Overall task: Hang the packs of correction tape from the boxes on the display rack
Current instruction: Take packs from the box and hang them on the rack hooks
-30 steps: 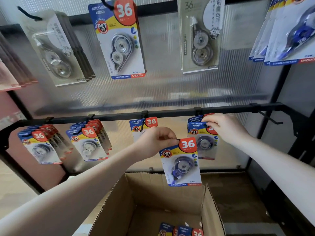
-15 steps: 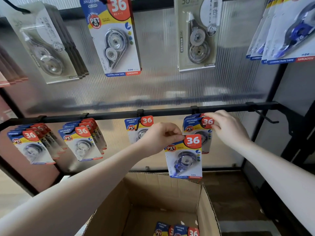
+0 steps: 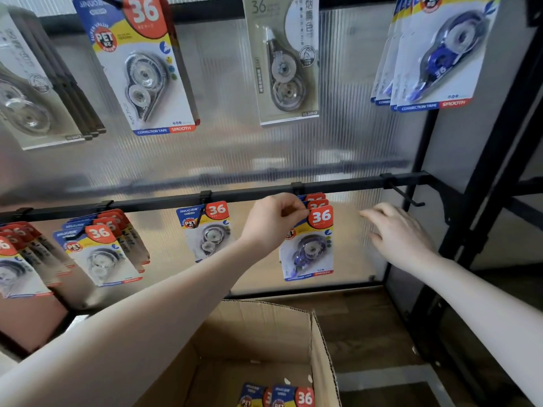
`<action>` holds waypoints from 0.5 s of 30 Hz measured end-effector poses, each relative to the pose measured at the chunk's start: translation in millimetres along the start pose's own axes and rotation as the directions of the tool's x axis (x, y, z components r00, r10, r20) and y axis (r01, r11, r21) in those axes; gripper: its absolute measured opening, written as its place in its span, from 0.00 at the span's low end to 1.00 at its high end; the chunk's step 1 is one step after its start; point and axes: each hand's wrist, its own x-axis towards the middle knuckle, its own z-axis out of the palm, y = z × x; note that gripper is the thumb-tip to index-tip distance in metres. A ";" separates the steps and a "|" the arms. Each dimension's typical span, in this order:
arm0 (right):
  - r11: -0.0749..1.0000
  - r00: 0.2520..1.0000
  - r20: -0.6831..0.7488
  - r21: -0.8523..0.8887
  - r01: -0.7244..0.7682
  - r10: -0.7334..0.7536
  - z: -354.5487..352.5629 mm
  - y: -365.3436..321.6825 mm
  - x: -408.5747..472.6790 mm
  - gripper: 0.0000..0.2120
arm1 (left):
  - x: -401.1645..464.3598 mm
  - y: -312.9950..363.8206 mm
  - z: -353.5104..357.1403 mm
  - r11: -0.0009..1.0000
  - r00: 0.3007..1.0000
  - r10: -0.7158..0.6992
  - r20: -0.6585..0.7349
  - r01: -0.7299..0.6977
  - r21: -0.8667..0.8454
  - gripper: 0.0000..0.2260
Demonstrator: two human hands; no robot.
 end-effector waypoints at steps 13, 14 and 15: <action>0.998 1.000 0.017 0.057 -0.001 0.000 17.2 11.9 -3.3 0.23 | 8.6 4.2 17.2 0.999 0.998 -0.035 -0.051 0.037 0.021 0.05; 0.998 1.000 0.019 0.056 -0.001 0.000 18.2 12.2 -3.4 0.23 | 8.6 2.6 17.9 0.999 0.998 -0.040 -0.052 0.041 0.012 0.05; 0.999 1.000 0.021 0.052 0.000 -0.001 19.1 12.2 -3.7 0.23 | 8.7 0.6 18.4 0.999 0.997 -0.048 -0.057 0.048 -0.002 0.06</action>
